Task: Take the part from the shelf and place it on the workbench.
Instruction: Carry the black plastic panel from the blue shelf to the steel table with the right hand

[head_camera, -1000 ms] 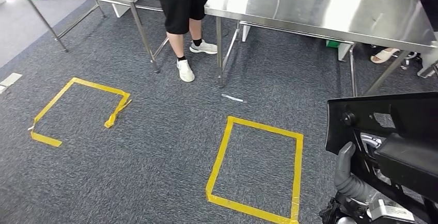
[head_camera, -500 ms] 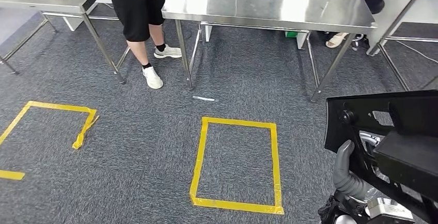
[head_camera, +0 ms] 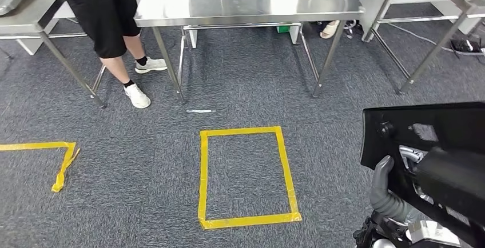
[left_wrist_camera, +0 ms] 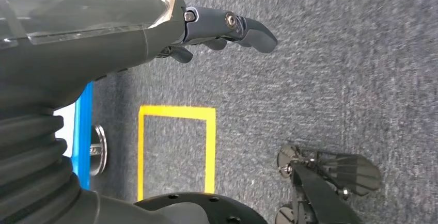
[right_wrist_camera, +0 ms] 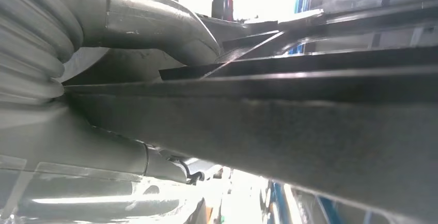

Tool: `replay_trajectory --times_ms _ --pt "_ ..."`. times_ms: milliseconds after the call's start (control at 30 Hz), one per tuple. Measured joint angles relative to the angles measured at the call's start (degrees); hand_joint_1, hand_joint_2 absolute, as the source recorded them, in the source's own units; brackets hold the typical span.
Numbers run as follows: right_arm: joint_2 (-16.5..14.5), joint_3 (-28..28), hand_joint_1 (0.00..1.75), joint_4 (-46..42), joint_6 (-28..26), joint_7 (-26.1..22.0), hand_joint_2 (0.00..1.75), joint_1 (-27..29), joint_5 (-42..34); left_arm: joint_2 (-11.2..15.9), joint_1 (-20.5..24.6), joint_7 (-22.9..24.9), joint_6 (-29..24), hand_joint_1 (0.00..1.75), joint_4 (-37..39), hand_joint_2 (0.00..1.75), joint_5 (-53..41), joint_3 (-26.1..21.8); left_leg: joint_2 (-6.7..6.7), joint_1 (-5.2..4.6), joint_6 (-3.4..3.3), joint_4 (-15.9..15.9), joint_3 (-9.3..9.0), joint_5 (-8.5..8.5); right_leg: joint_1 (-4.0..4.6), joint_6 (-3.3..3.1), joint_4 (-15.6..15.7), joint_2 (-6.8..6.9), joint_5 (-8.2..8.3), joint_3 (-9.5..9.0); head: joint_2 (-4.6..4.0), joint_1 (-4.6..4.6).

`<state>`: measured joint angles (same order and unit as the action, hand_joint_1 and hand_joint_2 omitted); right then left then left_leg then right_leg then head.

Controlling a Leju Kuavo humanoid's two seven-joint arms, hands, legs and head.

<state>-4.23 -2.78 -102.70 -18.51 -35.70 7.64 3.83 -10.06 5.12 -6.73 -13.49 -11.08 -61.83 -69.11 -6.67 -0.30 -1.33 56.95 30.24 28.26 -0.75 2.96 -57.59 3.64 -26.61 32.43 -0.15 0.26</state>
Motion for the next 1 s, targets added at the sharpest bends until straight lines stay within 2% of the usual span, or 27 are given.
replay_trajectory --times_ms 33,67,100,167,200,233,267,300,333,400,433,467,533,567,600,633,667,700,733,767,800,833,867,900,933,967,1000 --pt "0.02 -0.01 1.75 -0.01 -0.01 0.01 1.75 0.06 -0.01 0.01 0.06 0.01 -0.02 0.00 -0.01 1.75 0.00 0.00 -0.22 0.15 0.31 0.02 -0.06 0.12 -0.20 -0.45 -0.01 -0.71 0.13 0.11 0.00 -0.08" --pt "0.03 -0.02 1.75 -0.02 -0.02 0.01 1.75 0.09 -0.01 0.01 0.13 0.00 -0.03 0.00 -0.01 1.75 0.00 0.00 0.51 0.36 0.64 0.45 0.02 0.58 -0.41 -0.81 0.04 -1.43 0.25 0.19 0.00 -0.15" --pt "0.04 -0.02 1.75 -0.02 -0.03 0.02 1.75 0.08 -0.01 0.00 0.17 0.00 -0.03 0.00 -0.01 1.75 0.00 0.00 1.90 0.58 0.96 1.73 0.50 1.60 -0.64 -1.25 0.11 -2.10 0.38 0.22 0.00 -0.23" --pt "-0.04 0.06 1.75 -0.03 -0.04 0.00 1.75 -0.01 0.00 -0.01 0.13 -0.01 -0.03 0.00 0.01 1.75 -0.01 0.00 5.35 0.83 1.35 7.76 3.18 5.14 -0.83 -1.94 0.14 -3.36 0.54 0.21 0.00 -0.48" --pt "-0.08 0.11 1.75 -0.03 -0.03 0.01 1.75 -0.01 0.00 -0.01 0.06 0.00 -0.03 0.00 0.01 1.75 -0.01 0.00 6.15 0.85 1.40 11.83 5.15 6.96 -0.74 -2.15 0.13 -4.02 0.57 0.27 0.00 -0.54" --pt "-0.11 0.16 1.75 -0.02 -0.03 0.01 1.75 0.04 0.00 -0.01 -0.01 0.01 -0.03 0.00 0.02 1.75 -0.01 0.00 6.47 0.86 1.42 15.13 6.86 8.03 -0.66 -2.22 0.11 -4.77 0.58 0.29 0.00 -0.57" --pt "-0.13 0.17 1.75 -0.02 -0.02 0.01 1.75 0.08 0.00 -0.01 -0.07 0.01 -0.03 0.00 0.02 1.75 -0.01 0.00 6.56 0.86 1.38 16.72 7.82 8.03 -0.59 -2.22 0.08 -5.57 0.58 0.29 0.00 -0.57" --pt "-0.14 0.17 1.75 -0.02 -0.02 0.01 1.75 0.12 0.00 -0.01 -0.09 0.02 -0.04 0.00 0.01 1.75 -0.01 0.00 6.66 0.87 1.25 16.07 7.72 6.86 -0.54 -2.22 0.04 -6.38 0.58 0.24 0.00 -0.57" --pt "-0.15 0.17 1.75 -0.02 -0.02 0.01 1.75 0.13 0.00 -0.01 -0.10 0.02 -0.04 0.00 0.01 1.75 -0.01 0.00 7.00 0.88 1.06 13.05 6.43 4.72 -0.53 -2.21 0.01 -7.19 0.58 0.16 0.00 -0.58" --pt "-0.17 0.17 1.75 -0.03 -0.02 0.01 1.75 0.08 -0.01 0.05 -0.09 0.02 -0.04 0.00 0.00 1.75 -0.01 0.01 9.74 1.07 0.60 5.01 2.83 0.89 -0.43 -2.08 -0.10 -8.65 0.62 0.15 0.00 -0.54" --pt "-0.19 0.20 1.75 -0.03 -0.02 0.01 1.75 0.03 -0.01 0.09 -0.10 0.01 -0.05 0.00 0.01 1.75 -0.01 0.01 10.95 1.10 0.42 2.25 1.59 -0.06 -0.39 -1.91 -0.13 -9.29 0.71 0.32 0.00 -0.54" --pt "-0.20 0.22 1.75 -0.03 -0.02 0.01 1.75 -0.01 -0.01 0.13 -0.08 0.01 -0.05 0.00 0.01 1.75 -0.01 0.02 11.80 1.04 0.27 0.98 1.07 -0.24 -0.42 -1.62 -0.13 -9.88 0.83 0.56 0.00 -0.50" --pt "-0.19 0.26 1.75 -0.03 0.01 0.01 1.75 0.02 0.14 0.15 -0.05 -0.04 -0.09 0.00 0.01 1.75 0.03 0.01 10.91 0.71 -0.23 0.56 0.99 -0.29 -0.57 -0.76 0.14 -11.02 1.13 1.08 0.01 -0.50" --pt "-0.12 0.26 1.75 -0.03 0.05 0.01 1.75 0.08 0.38 0.13 -0.02 -0.15 -0.13 0.00 0.00 1.75 0.09 0.01 10.29 0.68 -0.62 0.23 0.86 -0.48 -0.62 -0.40 -0.02 -10.59 1.09 1.36 0.01 -0.49" --pt "-0.03 0.27 1.75 -0.03 0.11 0.01 1.75 0.08 0.72 0.12 -0.01 -0.31 -0.17 0.00 0.00 1.75 0.20 0.00 9.65 0.73 -1.05 -0.13 0.69 -0.68 -0.51 -0.20 -0.87 -9.38 0.66 1.93 0.01 -0.39" --pt "0.07 0.29 1.75 -0.03 0.21 0.01 1.75 0.00 1.10 0.10 0.00 -0.48 -0.22 0.00 0.00 1.75 0.35 -0.01 9.00 0.82 -1.40 -0.45 0.53 -0.87 -0.32 -0.18 -3.10 -7.73 -0.40 3.13 0.01 -0.23" --pt "0.16 0.32 1.75 -0.03 0.29 0.00 1.75 -0.07 1.38 0.08 -0.01 -0.61 -0.26 0.00 -0.01 1.75 0.48 -0.01 8.42 0.82 -1.59 -0.58 0.46 -0.92 -0.32 -0.33 -6.41 -5.92 -1.85 4.72 0.00 -0.11" --pt "0.21 0.35 1.75 0.00 0.39 -0.01 1.75 -0.14 1.60 0.08 -0.03 -0.68 -0.27 0.00 -0.01 1.75 0.59 -0.02 7.88 0.79 -1.71 -0.60 0.48 -0.89 -0.24 -0.43 -10.50 -4.90 -3.50 6.72 0.00 0.05" --pt "0.27 0.37 1.75 0.05 0.49 -0.01 1.75 -0.14 1.73 0.07 -0.05 -0.70 -0.28 0.00 -0.01 1.75 0.66 -0.03 7.37 0.77 -1.75 -0.59 0.50 -0.85 -0.30 -0.36 -14.26 -4.48 -4.77 8.56 0.00 0.10" --pt "0.34 0.37 1.75 0.11 0.58 -0.02 1.75 -0.10 1.79 0.07 -0.07 -0.70 -0.28 0.00 -0.01 1.75 0.68 -0.03 6.97 0.77 -1.75 -0.58 0.50 -0.81 -0.39 -0.14 -16.43 -4.34 -5.29 9.61 0.00 0.10" --pt "0.42 0.37 1.75 0.17 0.67 -0.02 1.75 -0.08 1.85 0.05 -0.07 -0.71 -0.28 0.00 -0.01 1.75 0.72 -0.04 6.66 0.80 -1.71 -0.56 0.45 -0.74 -0.51 0.29 -16.33 -4.24 -4.92 9.46 0.00 0.13" --pt "0.49 0.37 1.75 0.20 0.75 -0.02 1.75 -0.09 1.85 0.02 -0.07 -0.72 -0.28 0.00 -0.01 1.75 0.73 -0.04 6.44 0.83 -1.60 -0.56 0.34 -0.65 -0.66 0.82 -13.60 -4.10 -3.71 7.95 0.00 0.14" --pt "0.53 0.37 1.75 0.20 0.83 -0.02 1.75 -0.12 1.87 -0.02 -0.07 -0.73 -0.29 0.00 -0.01 1.75 0.75 -0.04 6.30 0.85 -1.43 -0.54 0.17 -0.53 -0.80 1.29 -9.25 -3.84 -2.16 5.55 0.00 0.16" --pt "0.57 0.37 1.75 0.20 0.90 -0.02 1.75 -0.18 1.90 -0.05 -0.06 -0.75 -0.31 0.00 -0.01 1.75 0.77 -0.04 6.20 0.73 -1.17 -0.50 0.02 -0.34 -0.81 1.50 -4.83 -3.47 -0.83 3.11 0.01 0.17" --pt "0.58 0.39 1.75 0.22 0.97 -0.02 1.75 -0.23 1.97 -0.07 -0.06 -0.77 -0.34 0.00 -0.01 1.75 0.78 -0.04 6.14 0.59 -0.87 -0.45 -0.10 -0.14 -0.73 1.37 -1.59 -3.24 0.04 1.26 0.01 0.15" --pt "0.58 0.40 1.75 0.24 1.02 -0.03 1.75 -0.27 2.04 -0.08 -0.05 -0.79 -0.38 0.00 -0.01 1.75 0.78 -0.04 6.11 0.43 -0.58 -0.43 -0.17 0.04 -0.60 1.00 0.06 -3.08 0.35 0.28 0.01 0.10" --pt "0.59 0.42 1.75 0.27 1.05 -0.04 1.75 -0.28 2.13 -0.07 -0.05 -0.80 -0.42 0.00 -0.01 1.75 0.78 -0.04 6.06 0.33 -0.31 -0.43 -0.22 0.18 -0.41 0.49 0.42 -3.08 0.29 0.04 0.01 0.05"
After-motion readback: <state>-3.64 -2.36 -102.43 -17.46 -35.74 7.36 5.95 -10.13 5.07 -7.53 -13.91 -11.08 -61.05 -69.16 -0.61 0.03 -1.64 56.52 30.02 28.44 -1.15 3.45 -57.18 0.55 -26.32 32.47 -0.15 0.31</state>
